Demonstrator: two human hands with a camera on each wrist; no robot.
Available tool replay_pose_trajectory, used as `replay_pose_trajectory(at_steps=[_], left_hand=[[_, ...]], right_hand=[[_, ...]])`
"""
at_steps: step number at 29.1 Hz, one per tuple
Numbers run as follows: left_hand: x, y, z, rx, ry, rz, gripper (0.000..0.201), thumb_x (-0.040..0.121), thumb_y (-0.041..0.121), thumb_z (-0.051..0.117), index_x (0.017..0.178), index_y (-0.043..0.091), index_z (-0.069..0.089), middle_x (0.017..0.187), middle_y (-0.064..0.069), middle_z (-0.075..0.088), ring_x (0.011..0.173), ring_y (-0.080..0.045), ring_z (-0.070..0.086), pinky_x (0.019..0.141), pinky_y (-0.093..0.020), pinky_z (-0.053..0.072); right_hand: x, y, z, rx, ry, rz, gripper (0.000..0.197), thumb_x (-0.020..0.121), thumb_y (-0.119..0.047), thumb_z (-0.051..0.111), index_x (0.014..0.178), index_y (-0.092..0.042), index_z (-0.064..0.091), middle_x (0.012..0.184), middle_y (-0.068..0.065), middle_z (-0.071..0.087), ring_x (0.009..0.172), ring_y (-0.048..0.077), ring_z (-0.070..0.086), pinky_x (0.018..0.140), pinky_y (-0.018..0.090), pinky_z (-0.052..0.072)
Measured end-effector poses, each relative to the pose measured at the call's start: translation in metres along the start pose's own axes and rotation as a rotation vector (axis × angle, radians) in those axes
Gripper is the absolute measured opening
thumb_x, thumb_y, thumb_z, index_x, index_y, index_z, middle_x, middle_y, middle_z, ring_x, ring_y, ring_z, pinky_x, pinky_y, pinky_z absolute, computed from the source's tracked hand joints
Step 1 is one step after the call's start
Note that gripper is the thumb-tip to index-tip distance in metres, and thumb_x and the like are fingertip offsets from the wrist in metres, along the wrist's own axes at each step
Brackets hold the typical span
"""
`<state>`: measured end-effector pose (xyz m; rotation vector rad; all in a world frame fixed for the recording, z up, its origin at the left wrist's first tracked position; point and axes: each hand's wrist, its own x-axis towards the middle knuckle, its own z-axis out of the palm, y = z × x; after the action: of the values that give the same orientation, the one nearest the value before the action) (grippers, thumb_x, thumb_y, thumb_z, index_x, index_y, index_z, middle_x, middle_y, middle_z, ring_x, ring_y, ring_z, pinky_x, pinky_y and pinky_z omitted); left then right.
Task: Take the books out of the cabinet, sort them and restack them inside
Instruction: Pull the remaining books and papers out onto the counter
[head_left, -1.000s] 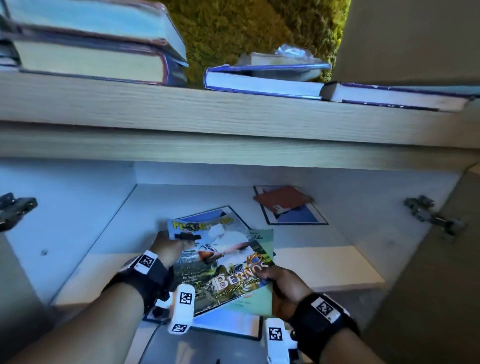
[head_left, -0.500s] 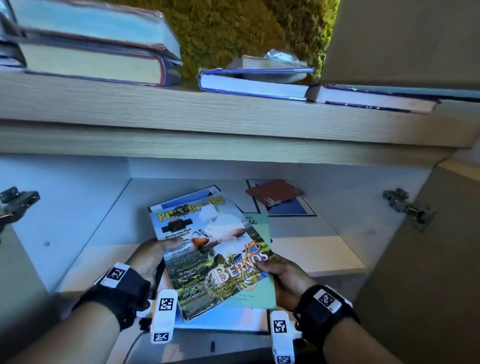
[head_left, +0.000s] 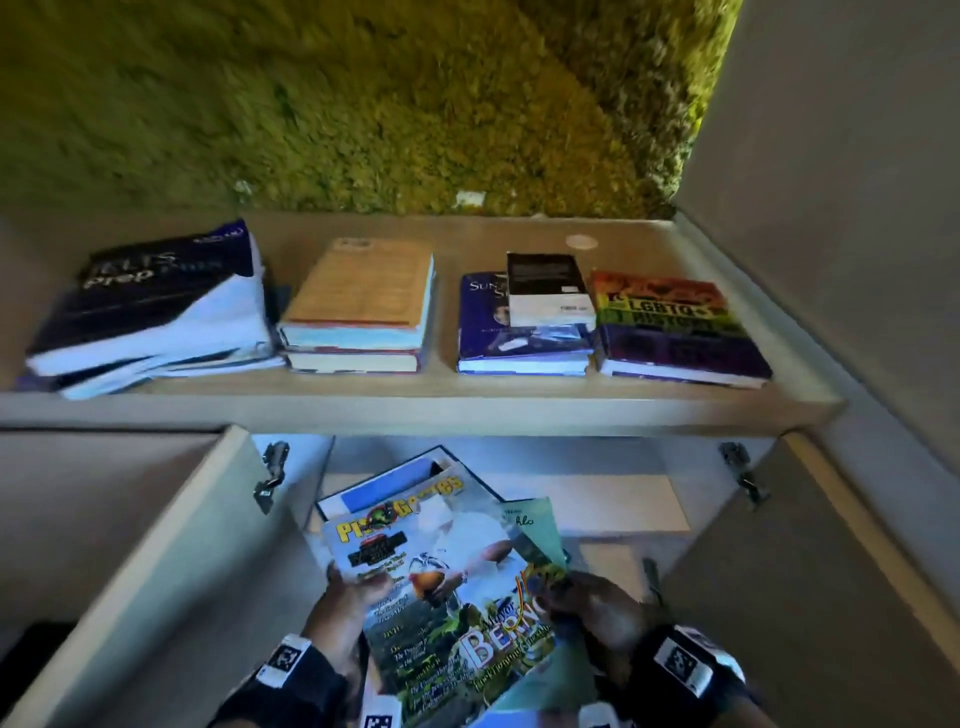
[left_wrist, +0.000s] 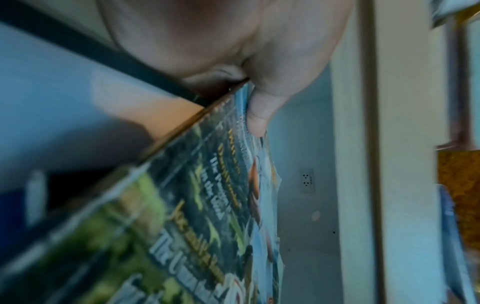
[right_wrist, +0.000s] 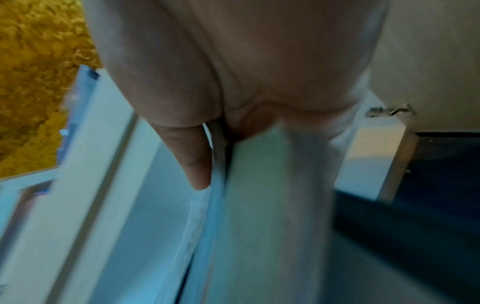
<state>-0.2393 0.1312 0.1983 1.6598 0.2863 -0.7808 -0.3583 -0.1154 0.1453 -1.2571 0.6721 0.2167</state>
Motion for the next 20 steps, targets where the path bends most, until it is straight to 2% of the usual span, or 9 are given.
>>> replay_pose_trajectory(at_steps=[2,4,5,7,9,12,14,16,20], left_hand=[[-0.050,0.005,-0.010,-0.097,0.030,-0.037,0.051,0.098,0.020,0.061,0.143,0.000,0.047,0.155,-0.021,0.040,0.143,-0.034,0.036,0.119,-0.045,0.021],[-0.091,0.011,-0.021,-0.115,0.012,-0.063,0.046,0.097,0.013,0.061,0.139,-0.004,0.050,0.154,-0.021,0.041,0.146,-0.034,0.033,0.119,-0.046,0.020],[-0.111,0.016,-0.026,-0.117,0.030,-0.069,0.042,0.094,0.011,0.065,0.131,-0.004,0.057,0.144,-0.022,0.053,0.142,-0.035,0.038,0.116,-0.047,0.026],[-0.150,0.034,-0.035,-0.148,0.036,-0.032,0.007,0.087,0.007,0.070,0.092,0.006,0.074,0.083,-0.007,0.079,0.115,-0.030,0.057,0.097,-0.040,0.037],[-0.182,0.055,-0.040,-0.151,0.041,-0.001,0.026,0.093,0.006,0.062,0.070,0.015,0.066,0.052,0.006,0.063,0.082,-0.018,0.049,0.087,-0.032,0.025],[-0.205,0.083,-0.056,-0.256,0.032,-0.011,0.013,0.094,0.015,0.063,0.082,0.013,0.060,0.086,-0.005,0.061,0.083,-0.020,0.051,0.087,-0.033,0.037],[-0.191,0.085,-0.069,-0.343,0.026,0.007,0.019,0.081,0.023,0.074,0.096,0.010,0.072,0.107,-0.013,0.073,0.100,-0.030,0.066,0.105,-0.046,0.043],[-0.182,0.083,-0.080,-0.399,0.030,0.042,0.038,0.069,0.022,0.079,0.107,0.014,0.075,0.110,-0.017,0.075,0.104,-0.036,0.069,0.106,-0.053,0.044],[-0.196,0.103,-0.078,-0.407,-0.073,0.210,0.020,0.095,0.005,0.063,0.113,0.011,0.069,0.106,-0.010,0.076,0.098,-0.026,0.069,0.084,-0.039,0.054]], right_hand=[[-0.038,-0.013,0.007,-0.018,-0.035,0.002,0.095,0.017,-0.051,0.101,0.092,-0.001,0.070,0.071,0.004,0.064,0.054,0.009,0.061,0.054,0.020,0.047],[-0.072,-0.025,0.016,0.042,-0.055,0.007,0.090,0.009,-0.043,0.101,0.084,-0.001,0.074,0.072,0.008,0.068,0.057,0.014,0.065,0.054,0.023,0.051],[-0.093,-0.038,0.024,0.046,-0.072,-0.012,0.082,0.011,-0.037,0.101,0.080,-0.001,0.075,0.071,0.010,0.068,0.057,0.017,0.065,0.055,0.026,0.051],[-0.128,-0.061,0.039,0.036,-0.097,-0.012,0.067,0.024,-0.027,0.100,0.083,-0.002,0.077,0.075,0.014,0.067,0.061,0.023,0.064,0.061,0.030,0.049],[-0.156,-0.089,0.052,0.022,-0.135,-0.027,0.043,0.051,-0.014,0.089,0.091,-0.001,0.078,0.079,0.018,0.067,0.062,0.025,0.064,0.062,0.033,0.053],[-0.180,-0.129,0.069,0.004,-0.117,-0.136,0.012,0.075,0.004,0.072,0.086,0.006,0.076,0.072,0.017,0.069,0.057,0.023,0.062,0.050,0.024,0.053],[-0.191,-0.152,0.079,-0.057,-0.117,-0.162,0.012,0.085,0.012,0.060,0.089,0.012,0.072,0.067,0.016,0.071,0.052,0.020,0.065,0.046,0.021,0.051],[-0.196,-0.166,0.081,-0.120,-0.147,-0.148,0.018,0.090,0.014,0.054,0.086,0.012,0.072,0.064,0.016,0.070,0.046,0.017,0.065,0.044,0.019,0.049],[-0.194,-0.198,0.077,-0.148,-0.159,-0.143,0.022,0.088,0.008,0.062,0.073,-0.002,0.074,0.074,0.017,0.066,0.055,0.018,0.064,0.053,0.021,0.049]])
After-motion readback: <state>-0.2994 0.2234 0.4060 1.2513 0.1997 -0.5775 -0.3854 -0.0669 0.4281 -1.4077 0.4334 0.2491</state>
